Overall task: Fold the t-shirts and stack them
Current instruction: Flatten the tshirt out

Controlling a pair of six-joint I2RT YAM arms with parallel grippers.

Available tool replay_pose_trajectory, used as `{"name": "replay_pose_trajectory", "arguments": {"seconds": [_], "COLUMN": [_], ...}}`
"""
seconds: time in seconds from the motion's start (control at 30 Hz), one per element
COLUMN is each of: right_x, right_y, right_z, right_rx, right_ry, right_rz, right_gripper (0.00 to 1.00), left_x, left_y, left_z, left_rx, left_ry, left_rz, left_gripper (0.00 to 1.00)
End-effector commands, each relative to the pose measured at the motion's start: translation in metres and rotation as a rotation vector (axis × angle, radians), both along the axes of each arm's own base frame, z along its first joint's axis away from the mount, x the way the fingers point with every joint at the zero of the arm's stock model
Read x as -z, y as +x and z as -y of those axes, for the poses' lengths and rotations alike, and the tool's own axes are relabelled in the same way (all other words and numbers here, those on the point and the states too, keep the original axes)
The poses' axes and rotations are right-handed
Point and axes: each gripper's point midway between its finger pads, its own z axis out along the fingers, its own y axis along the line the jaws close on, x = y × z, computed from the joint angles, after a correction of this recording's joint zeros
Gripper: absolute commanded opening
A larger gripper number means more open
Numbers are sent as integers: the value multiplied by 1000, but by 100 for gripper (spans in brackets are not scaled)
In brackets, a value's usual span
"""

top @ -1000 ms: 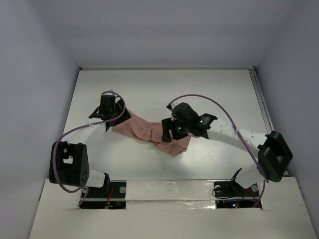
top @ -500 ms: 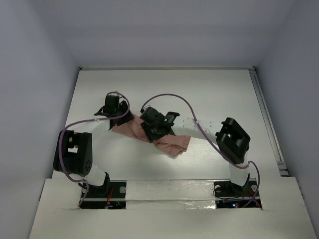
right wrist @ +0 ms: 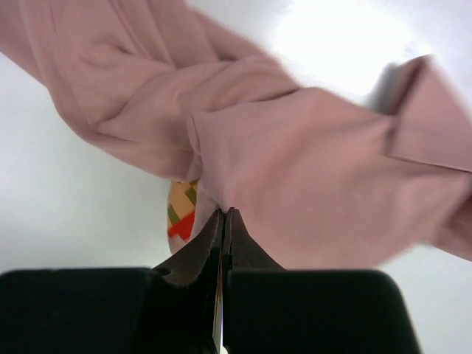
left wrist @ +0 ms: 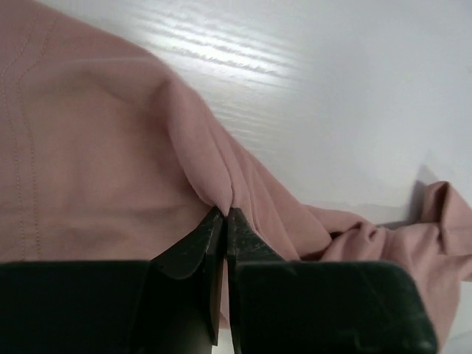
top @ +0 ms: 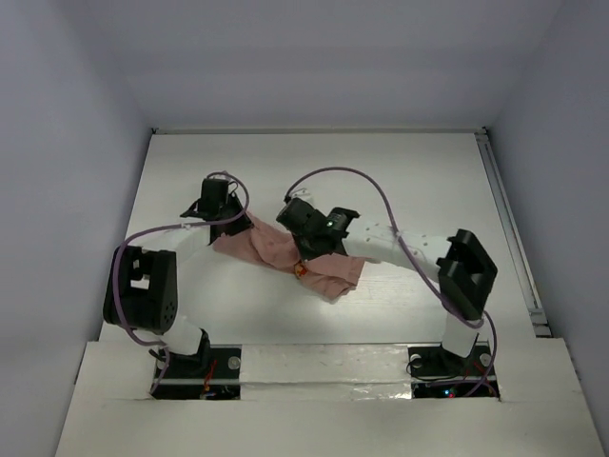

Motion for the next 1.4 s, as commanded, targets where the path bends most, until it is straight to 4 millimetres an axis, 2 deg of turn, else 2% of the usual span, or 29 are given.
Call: {"name": "replay_pose_trajectory", "arguments": {"seconds": [0.0, 0.1, 0.13, 0.17, 0.27, 0.33, 0.37, 0.4, 0.43, 0.47, 0.5, 0.53, 0.63, 0.7, 0.73, 0.83, 0.93, 0.97, 1.03, 1.07, 1.1, 1.13, 1.17, 1.2, 1.23, 1.27, 1.3, 1.33, 1.37], "right_x": [-94, -165, -197, -227, -305, -339, -367, -389, -404, -423, -436, -457, -501, -521, -542, -568, -581, -571, -574, -560, -551, -530, -523, -503, -485, -469, -439, -412, -395], "right_y": [20, 32, 38, 40, 37, 33, 28, 19, 13, 4, -4, -18, -49, -60, -68, -65, -53, -40, -26, -10, 20, 41, 59, 83, 114, 131, 152, 181, 196], "right_z": [23, 52, 62, 78, 107, 123, 133, 146, 152, 155, 160, 174, 195, 206, 216, 232, 240, 232, 232, 225, 229, 230, 231, 225, 236, 237, 230, 240, 240], "right_rx": [75, 117, 128, 165, 205, 231, 235, 245, 244, 207, 191, 178, 126, 116, 114, 178, 252, 243, 307, 304, 331, 311, 346, 320, 369, 384, 372, 400, 413], "right_ry": [66, 101, 120, 139, 199, 230, 269, 317, 360, 417, 464, 536, 693, 747, 793, 782, 718, 619, 566, 470, 401, 351, 430, 413, 373, 361, 372, 355, 371], "right_rz": [225, 366, 425, 490, 650, 717, 764, 800, 824, 846, 864, 901, 966, 1000, 1040, 1125, 1209, 1226, 1281, 1280, 1284, 1217, 1174, 1128, 1113, 1086, 1019, 963, 919], "right_gripper": [0, 0, 0, 0, 0, 0, 0, 0, 0, 0, 0, 0, 0, 0, 0, 0, 0, 0, 0, 0, 0, 0, 0, 0, 0, 0, 0, 0, 0], "left_x": [-80, -131, -164, -183, -249, -281, -316, -333, -353, -388, -404, -434, -476, -495, -514, -544, -547, -542, -527, -510, -501, -485, -467, -457, -436, -420, -390, -378, -355], "left_y": [21, 27, 28, 28, 25, 15, 12, 7, -3, -12, -19, -35, -62, -74, -86, -96, -84, -77, -55, -41, -31, -10, 4, 16, 40, 53, 78, 92, 105], "left_z": [8, 11, 11, 10, 2, -4, -9, -13, -17, -25, -29, -36, -57, -63, -65, -70, -66, -62, -56, -53, -51, -48, -46, -45, -42, -37, -33, -31, -25], "left_rx": [20, 18, 14, 7, -30, -50, -71, -83, -96, -124, -140, -158, -249, -276, -283, -306, -293, -282, -265, -258, -255, -248, -244, -238, -224, -207, -191, -175, -150], "left_ry": [-56, -87, -100, -107, -108, -104, -101, -99, -98, -97, -95, -93, -65, -62, -70, -58, -54, -52, -29, -11, 8, 42, 62, 75, 97, 111, 128, 124, 126], "left_rz": [197, 283, 350, 389, 517, 571, 642, 674, 710, 786, 817, 871, 953, 992, 1031, 1094, 1093, 1081, 1043, 1002, 983, 951, 912, 889, 848, 813, 747, 738, 694], "left_gripper": [0, 0, 0, 0, 0, 0, 0, 0, 0, 0, 0, 0, 0, 0, 0, 0, 0, 0, 0, 0, 0, 0, 0, 0, 0, 0, 0, 0, 0]}}
